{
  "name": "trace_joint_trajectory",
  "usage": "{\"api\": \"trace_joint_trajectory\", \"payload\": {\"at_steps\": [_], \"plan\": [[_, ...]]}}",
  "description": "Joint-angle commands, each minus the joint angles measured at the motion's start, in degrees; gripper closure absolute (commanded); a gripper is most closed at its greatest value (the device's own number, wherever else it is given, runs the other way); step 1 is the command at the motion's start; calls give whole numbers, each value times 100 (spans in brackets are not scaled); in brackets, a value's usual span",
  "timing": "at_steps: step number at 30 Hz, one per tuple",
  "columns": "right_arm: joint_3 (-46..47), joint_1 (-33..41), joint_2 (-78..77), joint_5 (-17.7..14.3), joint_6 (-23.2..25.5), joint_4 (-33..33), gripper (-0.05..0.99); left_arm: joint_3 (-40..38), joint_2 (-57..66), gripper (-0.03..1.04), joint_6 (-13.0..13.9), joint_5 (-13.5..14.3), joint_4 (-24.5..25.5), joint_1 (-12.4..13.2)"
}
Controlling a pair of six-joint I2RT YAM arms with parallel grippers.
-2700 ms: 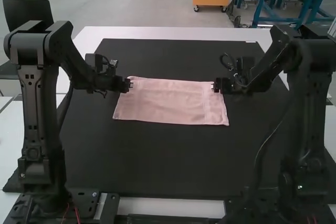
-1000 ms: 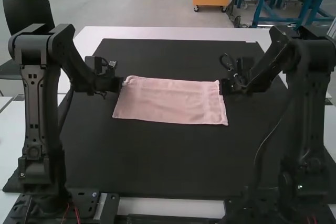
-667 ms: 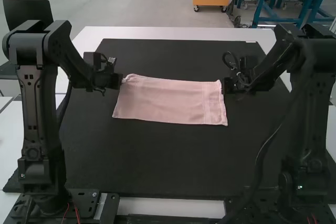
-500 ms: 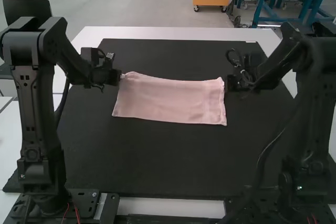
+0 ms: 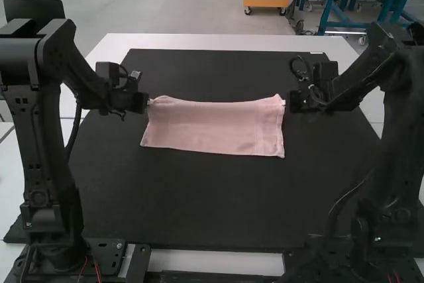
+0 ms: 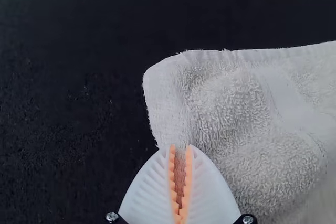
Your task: Fold the towel.
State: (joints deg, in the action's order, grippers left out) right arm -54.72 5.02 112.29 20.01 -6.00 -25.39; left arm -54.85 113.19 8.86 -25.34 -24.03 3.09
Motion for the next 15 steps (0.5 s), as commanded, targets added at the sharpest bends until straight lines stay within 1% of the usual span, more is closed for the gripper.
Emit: {"api": "trace_joint_trajectory", "payload": {"at_steps": [1,3,8,12,15], "plan": [[128,-124,-339,56,55,34,96,168,-244,99,274,100,-5,139],[234,-115,-410,100,55,69,96,238,-306,99,283,100,21,157],[436,-106,-621,144,64,166,96,387,-464,99,406,100,100,218],[585,-97,-796,267,64,297,96,466,-543,99,494,100,100,244],[735,-89,-928,293,64,350,96,493,-622,99,538,100,206,253]]}}
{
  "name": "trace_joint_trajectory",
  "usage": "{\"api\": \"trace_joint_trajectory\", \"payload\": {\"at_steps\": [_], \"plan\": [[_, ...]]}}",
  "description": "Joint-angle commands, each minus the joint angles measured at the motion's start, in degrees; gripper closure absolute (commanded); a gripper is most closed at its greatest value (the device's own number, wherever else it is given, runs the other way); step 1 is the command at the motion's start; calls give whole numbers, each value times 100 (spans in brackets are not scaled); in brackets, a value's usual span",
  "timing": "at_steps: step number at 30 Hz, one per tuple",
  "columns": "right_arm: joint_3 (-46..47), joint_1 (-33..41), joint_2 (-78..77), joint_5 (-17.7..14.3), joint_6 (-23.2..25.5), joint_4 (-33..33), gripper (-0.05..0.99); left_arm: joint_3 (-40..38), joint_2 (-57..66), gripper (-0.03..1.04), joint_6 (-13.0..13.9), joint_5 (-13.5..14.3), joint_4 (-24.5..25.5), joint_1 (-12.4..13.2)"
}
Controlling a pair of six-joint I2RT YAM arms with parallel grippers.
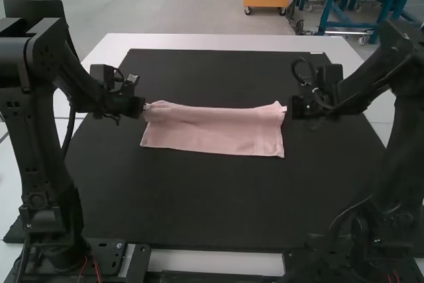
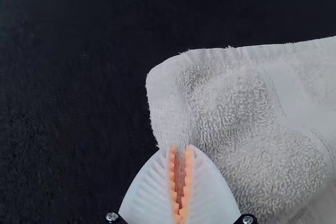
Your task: Fold the towel.
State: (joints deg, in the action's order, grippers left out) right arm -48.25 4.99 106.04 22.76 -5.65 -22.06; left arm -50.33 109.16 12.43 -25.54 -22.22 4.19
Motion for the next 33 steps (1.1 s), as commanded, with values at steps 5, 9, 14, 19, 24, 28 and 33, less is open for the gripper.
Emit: {"api": "trace_joint_trajectory", "payload": {"at_steps": [5,9,14,19,24,28,33], "plan": [[342,-95,-558,61,20,80,96,172,-422,99,181,128,68,144],[509,-95,-751,114,20,176,96,313,-633,99,190,128,121,144],[685,-95,-927,141,20,229,96,497,-897,99,208,128,271,135],[817,-95,-1059,185,20,352,96,691,-1108,99,208,128,341,126],[940,-95,-1191,185,20,387,96,884,-1336,99,339,137,543,126],[1054,-104,-1296,185,11,422,96,1042,-1539,99,339,137,578,144],[1274,-104,-1472,185,11,449,96,1201,-1829,99,383,146,763,144]]}}
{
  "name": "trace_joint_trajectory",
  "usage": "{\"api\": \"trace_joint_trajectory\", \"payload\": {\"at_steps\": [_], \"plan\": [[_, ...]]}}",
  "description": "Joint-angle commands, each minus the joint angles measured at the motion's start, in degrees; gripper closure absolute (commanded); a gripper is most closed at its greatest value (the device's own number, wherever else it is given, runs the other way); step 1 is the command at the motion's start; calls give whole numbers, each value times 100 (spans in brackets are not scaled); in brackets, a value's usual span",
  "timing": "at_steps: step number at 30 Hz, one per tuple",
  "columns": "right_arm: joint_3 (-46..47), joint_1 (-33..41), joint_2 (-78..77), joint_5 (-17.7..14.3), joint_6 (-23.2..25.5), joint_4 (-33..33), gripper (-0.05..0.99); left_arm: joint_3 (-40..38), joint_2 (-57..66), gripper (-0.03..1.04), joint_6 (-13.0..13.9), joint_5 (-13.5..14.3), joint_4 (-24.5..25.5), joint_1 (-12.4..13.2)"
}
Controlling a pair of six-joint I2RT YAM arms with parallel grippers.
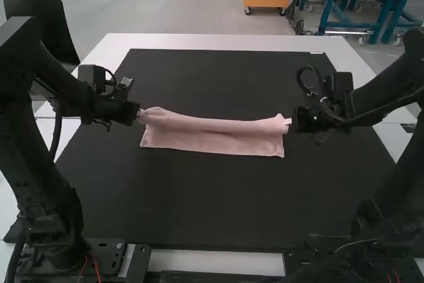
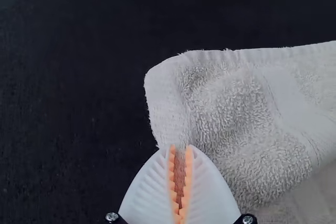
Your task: Fold the towel.
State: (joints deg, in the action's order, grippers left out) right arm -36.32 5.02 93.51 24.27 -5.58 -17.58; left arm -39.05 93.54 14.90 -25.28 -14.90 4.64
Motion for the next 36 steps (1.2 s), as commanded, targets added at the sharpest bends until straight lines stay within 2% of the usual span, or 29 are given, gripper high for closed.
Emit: {"api": "trace_joint_trajectory", "payload": {"at_steps": [1,6,22,32,35,36], "plan": [[125,-106,-255,43,5,27,96,108,-319,99,136,120,57,98],[318,-106,-448,95,5,97,96,336,-582,99,163,120,198,89],[872,-71,-659,104,22,150,96,934,-1092,99,198,287,198,89],[1048,8,-61,25,-30,-246,96,1567,-925,99,233,454,-488,54],[1048,8,53,-116,-57,-351,95,1664,-846,98,259,480,-637,54],[1048,8,79,-151,-66,-360,91,1681,-819,93,268,524,-673,54]]}}
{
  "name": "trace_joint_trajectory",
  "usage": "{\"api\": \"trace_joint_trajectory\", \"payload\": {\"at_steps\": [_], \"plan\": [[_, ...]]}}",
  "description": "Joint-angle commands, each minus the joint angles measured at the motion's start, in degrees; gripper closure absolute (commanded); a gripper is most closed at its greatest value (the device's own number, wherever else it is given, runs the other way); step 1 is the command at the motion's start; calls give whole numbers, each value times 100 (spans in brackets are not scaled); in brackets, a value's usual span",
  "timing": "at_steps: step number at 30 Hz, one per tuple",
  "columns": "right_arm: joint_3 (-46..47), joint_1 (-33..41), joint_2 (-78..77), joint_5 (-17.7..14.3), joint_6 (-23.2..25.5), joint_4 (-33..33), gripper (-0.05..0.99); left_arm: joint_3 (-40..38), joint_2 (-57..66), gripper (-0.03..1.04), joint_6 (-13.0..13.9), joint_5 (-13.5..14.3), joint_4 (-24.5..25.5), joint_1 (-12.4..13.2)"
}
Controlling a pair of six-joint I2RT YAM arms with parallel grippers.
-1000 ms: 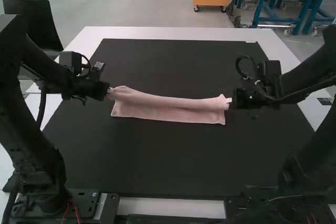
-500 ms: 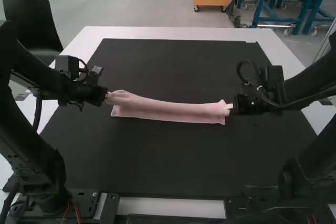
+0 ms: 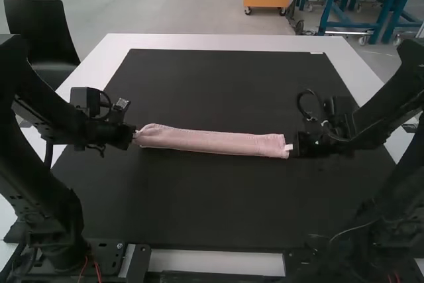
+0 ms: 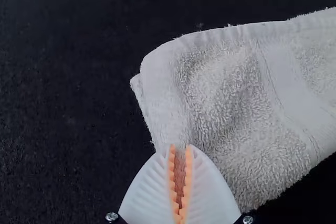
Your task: Fold the towel.
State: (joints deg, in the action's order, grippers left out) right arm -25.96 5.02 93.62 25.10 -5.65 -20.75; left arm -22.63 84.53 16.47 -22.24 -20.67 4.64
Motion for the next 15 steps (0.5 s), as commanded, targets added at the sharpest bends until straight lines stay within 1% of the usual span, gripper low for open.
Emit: {"api": "trace_joint_trajectory", "payload": {"at_steps": [1,2,3,4,5,6,7,8,10,15], "plan": [[12,8,86,-269,-59,-43,83,48,99,81,120,229,-113,54],[20,8,103,-295,-68,-34,76,57,116,66,155,238,-113,72],[20,8,112,-304,-59,-25,67,57,125,52,181,273,-113,80],[20,-1,121,-304,-59,-25,55,57,125,36,181,299,-104,80],[29,-9,112,-304,-50,-25,46,57,125,16,199,361,-104,80],[29,-18,112,-304,-41,-25,37,57,125,4,225,387,-104,89],[29,-18,112,-313,-15,-25,24,57,116,3,243,387,-104,89],[20,-9,112,-313,-6,-25,14,57,116,3,252,387,-104,98],[3,8,112,-313,20,-8,4,57,107,3,252,361,-113,133],[-76,8,77,-251,134,10,3,48,90,4,190,229,-333,291]]}}
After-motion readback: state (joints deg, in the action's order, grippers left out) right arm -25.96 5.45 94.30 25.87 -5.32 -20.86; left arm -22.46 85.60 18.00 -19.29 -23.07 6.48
